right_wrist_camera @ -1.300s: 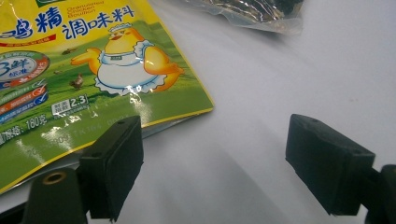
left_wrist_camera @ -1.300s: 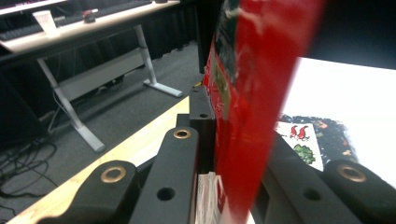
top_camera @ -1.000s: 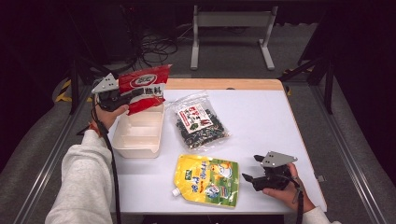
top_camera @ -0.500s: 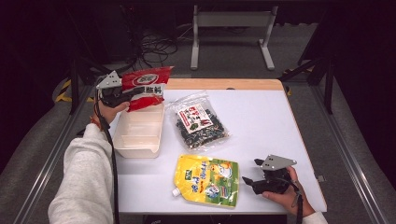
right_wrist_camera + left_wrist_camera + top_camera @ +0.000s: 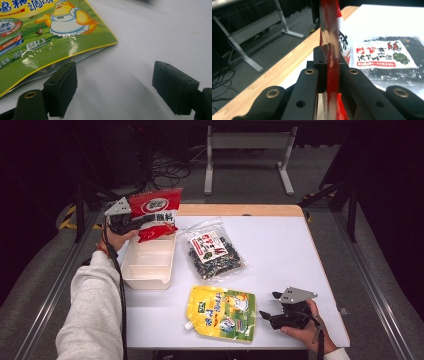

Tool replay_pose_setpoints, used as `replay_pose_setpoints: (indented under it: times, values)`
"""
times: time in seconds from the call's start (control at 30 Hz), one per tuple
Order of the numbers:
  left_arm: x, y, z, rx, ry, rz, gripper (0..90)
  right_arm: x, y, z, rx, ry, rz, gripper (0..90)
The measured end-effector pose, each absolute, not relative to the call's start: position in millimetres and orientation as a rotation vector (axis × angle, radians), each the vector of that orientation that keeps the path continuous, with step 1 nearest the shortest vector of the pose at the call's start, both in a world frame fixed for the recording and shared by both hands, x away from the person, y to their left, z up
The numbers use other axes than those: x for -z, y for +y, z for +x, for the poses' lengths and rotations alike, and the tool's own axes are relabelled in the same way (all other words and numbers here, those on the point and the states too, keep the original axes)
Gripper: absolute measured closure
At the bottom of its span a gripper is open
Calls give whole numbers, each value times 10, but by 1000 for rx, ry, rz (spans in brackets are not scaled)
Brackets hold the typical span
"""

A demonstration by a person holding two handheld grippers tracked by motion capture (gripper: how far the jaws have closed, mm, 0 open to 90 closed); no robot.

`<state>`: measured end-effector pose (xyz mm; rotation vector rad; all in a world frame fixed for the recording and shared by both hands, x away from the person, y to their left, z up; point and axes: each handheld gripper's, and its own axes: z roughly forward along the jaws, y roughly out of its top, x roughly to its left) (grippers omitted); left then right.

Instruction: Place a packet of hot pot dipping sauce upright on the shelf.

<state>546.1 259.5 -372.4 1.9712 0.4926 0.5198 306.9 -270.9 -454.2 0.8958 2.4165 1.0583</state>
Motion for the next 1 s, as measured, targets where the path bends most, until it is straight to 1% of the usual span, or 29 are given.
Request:
replay_pose_setpoints:
  times: [0.1,0.3,0.33,0.4,0.43,0.5,0.6,0.73,0.77,0.8,0.93,1.0]
  values:
    - [3727,2590,5457,-524,511,2021,864,4503,-2713,3058,-1084,2407,890,205]
    - [3775,2486,5462,-547,516,2035,862,4476,-2717,3045,-1099,2400,881,205]
    - [3805,2468,5468,-574,546,2039,848,4474,-2716,3046,-1104,2401,879,205]
    - [3824,2492,5464,-568,575,2030,822,4478,-2714,3047,-1104,2406,876,205]
    - [3824,2492,5464,-568,575,2030,783,4478,-2714,3047,-1104,2406,876,205]
    - [3837,2530,5449,-563,599,2037,772,4486,-2709,3050,-1099,2413,873,205]
    - [3852,2585,5387,-563,622,2059,711,4474,-2706,3046,-1108,2417,866,205]
    - [3883,2684,5284,-572,675,2041,683,4453,-2704,3045,-1123,2418,853,206]
    - [3892,2709,5261,-574,671,2039,734,4451,-2702,3043,-1122,2419,847,206]
    - [3903,2724,5246,-567,671,2043,754,4450,-2701,3042,-1123,2422,844,206]
    - [3891,2693,5218,-601,668,2071,803,4451,-2694,3052,-1120,2435,839,207]
    - [3886,2649,5229,-639,688,2105,819,4444,-2676,3056,-1128,2440,831,207]
